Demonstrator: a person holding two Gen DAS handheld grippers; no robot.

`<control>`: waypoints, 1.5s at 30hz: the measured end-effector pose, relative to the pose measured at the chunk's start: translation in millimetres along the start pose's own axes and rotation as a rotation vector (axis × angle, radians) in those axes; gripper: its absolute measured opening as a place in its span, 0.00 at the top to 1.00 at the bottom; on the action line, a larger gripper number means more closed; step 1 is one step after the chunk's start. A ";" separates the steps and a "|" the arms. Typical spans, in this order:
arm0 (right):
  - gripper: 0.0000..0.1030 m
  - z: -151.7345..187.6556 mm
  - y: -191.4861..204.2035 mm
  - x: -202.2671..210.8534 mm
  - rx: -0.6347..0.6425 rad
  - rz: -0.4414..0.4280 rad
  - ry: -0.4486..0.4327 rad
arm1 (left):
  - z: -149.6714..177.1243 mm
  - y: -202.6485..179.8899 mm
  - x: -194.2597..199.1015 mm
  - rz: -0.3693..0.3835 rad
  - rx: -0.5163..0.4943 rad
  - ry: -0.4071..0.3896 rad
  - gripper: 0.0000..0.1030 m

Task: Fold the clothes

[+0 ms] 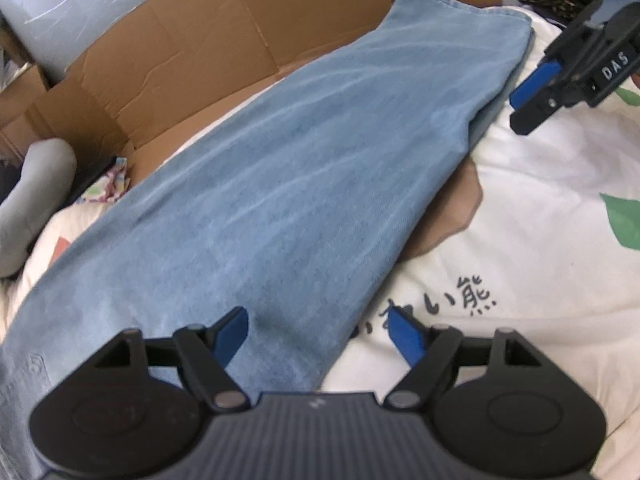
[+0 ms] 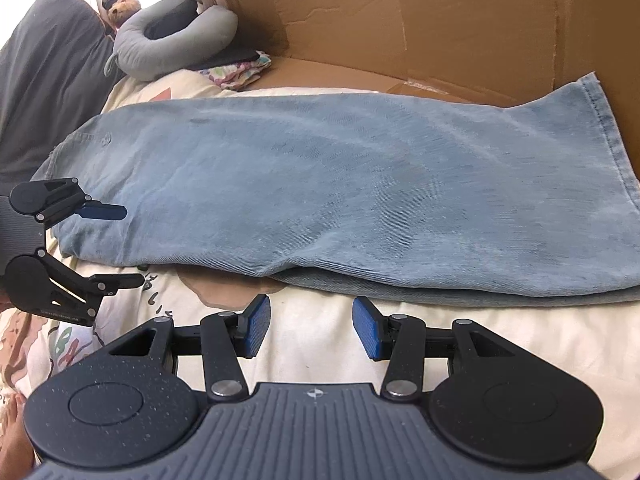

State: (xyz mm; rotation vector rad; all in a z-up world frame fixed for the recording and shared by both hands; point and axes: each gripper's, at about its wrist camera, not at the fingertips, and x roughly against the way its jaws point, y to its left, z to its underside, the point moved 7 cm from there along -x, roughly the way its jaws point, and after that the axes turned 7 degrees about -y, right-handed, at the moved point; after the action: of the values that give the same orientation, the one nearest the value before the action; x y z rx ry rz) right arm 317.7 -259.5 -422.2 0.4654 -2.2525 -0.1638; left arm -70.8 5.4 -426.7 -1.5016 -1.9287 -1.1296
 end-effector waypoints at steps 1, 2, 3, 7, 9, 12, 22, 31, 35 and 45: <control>0.49 0.6 1.2 -1.9 0.004 -0.001 0.004 | 1.7 0.2 0.1 -0.005 0.002 -0.004 0.24; 0.49 0.8 2.4 -3.8 0.006 -0.001 0.007 | 2.8 0.5 -1.4 -0.010 0.006 -0.007 0.24; 0.49 1.0 3.6 -5.6 0.008 -0.001 0.009 | 3.2 1.2 -3.6 -0.013 0.015 -0.012 0.24; 0.49 1.4 8.5 -13.6 0.011 -0.006 0.016 | 5.5 3.4 -10.1 -0.019 0.059 -0.036 0.22; 0.49 1.5 10.8 -17.1 0.013 -0.009 0.019 | 6.7 3.9 -9.5 -0.026 0.069 -0.051 0.20; 0.49 1.8 14.1 -22.3 0.016 -0.012 0.023 | 7.8 5.7 -8.4 -0.041 0.081 -0.072 0.19; 0.49 -6.5 32.4 -37.7 0.043 -0.049 0.030 | -0.9 31.7 4.6 -0.067 0.175 -0.137 0.20; 0.49 -25.3 50.9 -37.6 0.056 -0.090 -0.028 | -14.5 50.6 13.3 -0.095 0.244 -0.172 0.21; 0.49 -38.3 50.7 -40.9 0.017 -0.084 -0.051 | -20.6 57.7 13.9 -0.104 0.269 -0.182 0.21; 0.49 -30.4 33.9 -66.3 -0.060 -0.005 0.002 | -25.5 59.1 15.6 -0.117 0.272 -0.188 0.23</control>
State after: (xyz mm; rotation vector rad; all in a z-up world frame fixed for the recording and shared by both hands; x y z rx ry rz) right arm 371.1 -201.9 -439.6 0.4395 -2.2382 -0.2323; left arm -23.3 -1.9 -381.0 -1.4025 -2.2193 -0.7550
